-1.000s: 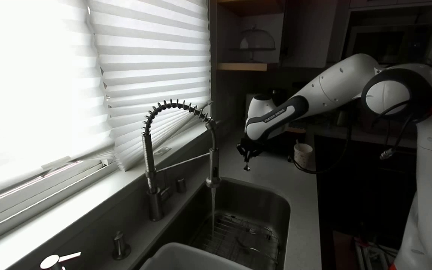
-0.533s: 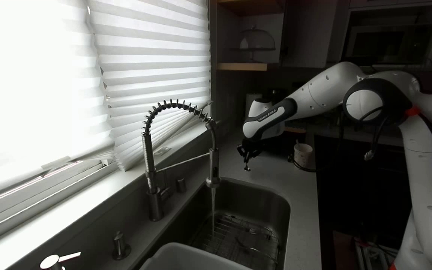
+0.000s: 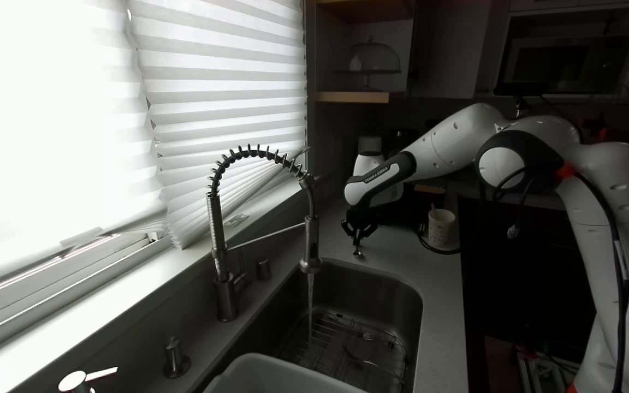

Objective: Rinse the spoon with the water, then put it back on the countertop

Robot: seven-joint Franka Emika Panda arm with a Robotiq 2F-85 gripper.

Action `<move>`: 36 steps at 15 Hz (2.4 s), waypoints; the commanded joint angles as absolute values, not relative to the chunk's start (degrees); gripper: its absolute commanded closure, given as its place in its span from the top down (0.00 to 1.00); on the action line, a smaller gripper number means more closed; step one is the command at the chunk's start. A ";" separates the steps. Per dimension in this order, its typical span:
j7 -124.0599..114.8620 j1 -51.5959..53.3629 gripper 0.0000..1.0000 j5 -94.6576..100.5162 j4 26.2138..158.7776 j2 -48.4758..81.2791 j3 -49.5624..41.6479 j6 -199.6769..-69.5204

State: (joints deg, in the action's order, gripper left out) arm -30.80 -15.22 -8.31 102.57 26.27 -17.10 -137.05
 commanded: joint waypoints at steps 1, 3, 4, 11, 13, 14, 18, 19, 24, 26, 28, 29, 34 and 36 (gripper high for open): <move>-31.47 -15.67 0.03 -9.35 98.70 29.15 -17.38 -133.78; -32.35 -15.45 0.37 -8.85 97.81 29.83 -17.73 -133.26; -32.79 -15.35 0.40 -8.75 97.50 29.95 -17.87 -133.02; -33.63 -14.15 0.84 -7.99 98.88 24.94 -17.87 -129.99; -35.73 -12.78 0.98 -5.86 99.56 22.36 -18.79 -127.07; -36.62 -12.18 1.00 -4.61 100.03 20.76 -19.03 -125.62; -40.14 -10.36 1.00 1.21 100.80 14.30 -18.91 -117.66; -41.76 -9.87 1.00 3.05 100.65 12.86 -18.81 -115.04; -40.68 -9.41 1.00 6.70 100.92 6.59 -16.25 -103.85; -39.69 -9.13 1.00 8.03 101.94 4.20 -14.98 -101.65; -38.01 -9.06 1.00 9.06 103.90 1.84 -13.72 -101.94; -38.05 -8.94 1.00 9.68 104.70 0.70 -13.12 -102.25; -34.20 -9.17 1.00 10.49 109.33 -4.72 -10.92 -103.44; -33.13 -9.41 1.00 10.48 111.10 -6.80 -10.42 -103.97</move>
State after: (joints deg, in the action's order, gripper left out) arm -34.94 -9.06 9.22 106.18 -2.19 -11.20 -102.27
